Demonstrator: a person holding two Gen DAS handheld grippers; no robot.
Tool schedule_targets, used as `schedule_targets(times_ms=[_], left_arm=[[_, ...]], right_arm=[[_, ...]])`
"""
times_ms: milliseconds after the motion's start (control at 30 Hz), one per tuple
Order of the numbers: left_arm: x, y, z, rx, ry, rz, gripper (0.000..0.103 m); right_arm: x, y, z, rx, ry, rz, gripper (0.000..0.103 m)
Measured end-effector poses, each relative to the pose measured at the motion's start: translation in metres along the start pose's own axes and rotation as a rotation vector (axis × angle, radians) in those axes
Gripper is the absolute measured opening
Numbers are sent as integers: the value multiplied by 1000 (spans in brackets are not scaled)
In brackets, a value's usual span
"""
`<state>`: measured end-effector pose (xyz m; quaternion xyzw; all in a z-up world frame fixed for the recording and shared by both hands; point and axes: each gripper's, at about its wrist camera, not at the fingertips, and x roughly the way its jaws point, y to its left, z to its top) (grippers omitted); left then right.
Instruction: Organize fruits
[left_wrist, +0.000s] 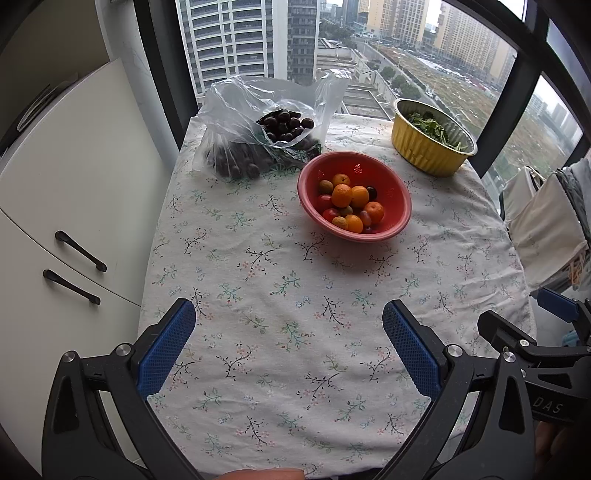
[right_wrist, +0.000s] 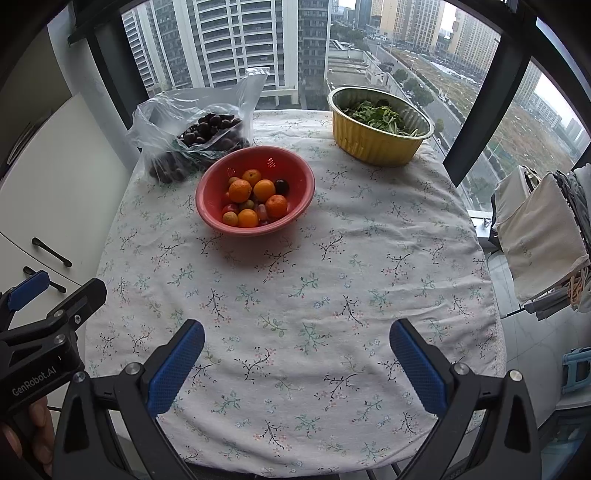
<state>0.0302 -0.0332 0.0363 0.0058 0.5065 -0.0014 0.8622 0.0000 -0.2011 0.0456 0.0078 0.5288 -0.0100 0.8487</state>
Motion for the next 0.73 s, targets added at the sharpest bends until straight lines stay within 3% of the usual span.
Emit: schedule_targets(times_ms=[733], left_arm=[[6, -9, -4, 12, -6, -4, 103]], right_arm=[[9, -11, 3, -6, 20, 2, 103]])
